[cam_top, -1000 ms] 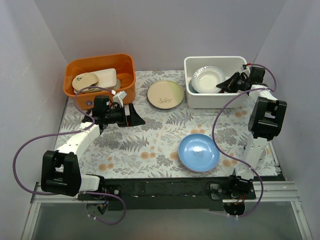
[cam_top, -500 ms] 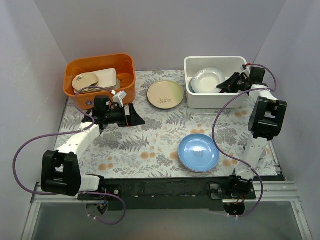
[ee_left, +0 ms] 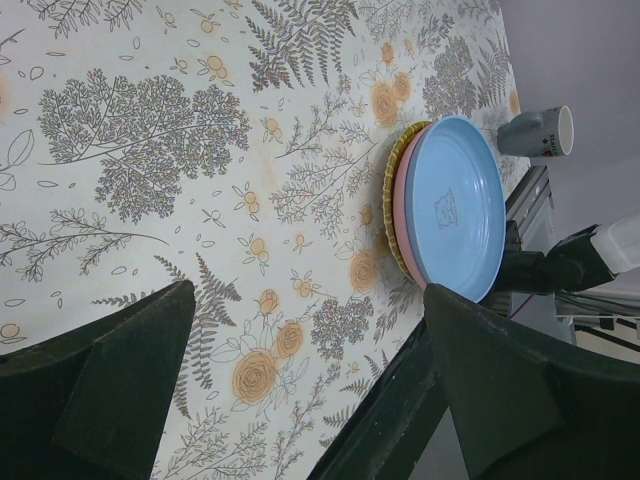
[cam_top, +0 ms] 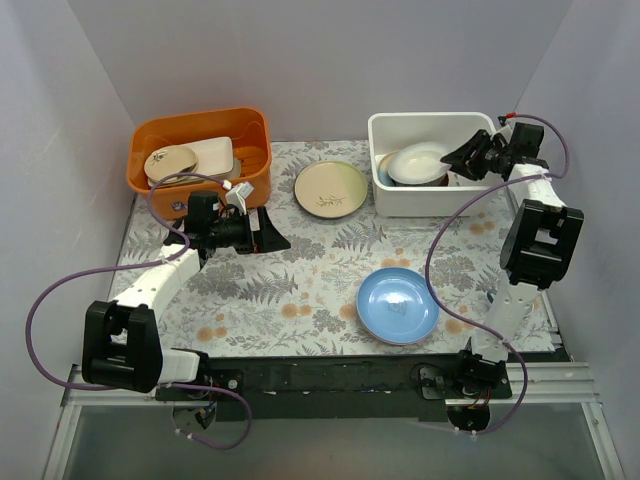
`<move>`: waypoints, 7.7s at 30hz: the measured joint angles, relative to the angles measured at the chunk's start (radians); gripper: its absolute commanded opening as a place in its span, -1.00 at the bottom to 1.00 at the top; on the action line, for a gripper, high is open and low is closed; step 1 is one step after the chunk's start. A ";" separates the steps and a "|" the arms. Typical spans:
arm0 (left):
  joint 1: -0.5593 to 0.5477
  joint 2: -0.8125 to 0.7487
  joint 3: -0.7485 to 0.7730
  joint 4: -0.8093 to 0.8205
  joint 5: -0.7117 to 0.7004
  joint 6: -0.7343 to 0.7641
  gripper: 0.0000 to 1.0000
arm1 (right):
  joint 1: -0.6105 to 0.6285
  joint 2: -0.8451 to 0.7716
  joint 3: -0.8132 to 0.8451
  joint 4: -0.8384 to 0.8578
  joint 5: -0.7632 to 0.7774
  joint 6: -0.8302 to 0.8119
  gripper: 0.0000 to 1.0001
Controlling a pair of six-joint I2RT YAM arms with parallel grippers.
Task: Place the plates into the plastic bin on the countertop
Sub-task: Place the plate in the plastic bin, then pick up the plate at the center of the board, then place the plate in the plastic bin.
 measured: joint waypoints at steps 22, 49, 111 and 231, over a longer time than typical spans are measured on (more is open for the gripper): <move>0.000 0.000 0.000 -0.003 -0.002 0.003 0.96 | 0.001 -0.153 0.067 -0.124 0.169 -0.067 0.30; 0.000 0.028 0.005 -0.019 -0.024 0.006 0.97 | 0.161 -0.317 -0.108 -0.098 0.163 -0.075 0.30; -0.610 0.430 0.196 0.031 -0.224 -0.162 0.11 | 0.157 -0.970 -0.897 -0.306 0.328 -0.256 0.16; -0.527 0.254 0.134 0.061 -0.459 -0.238 0.89 | 0.412 -0.939 -0.922 -0.231 0.352 -0.254 -0.97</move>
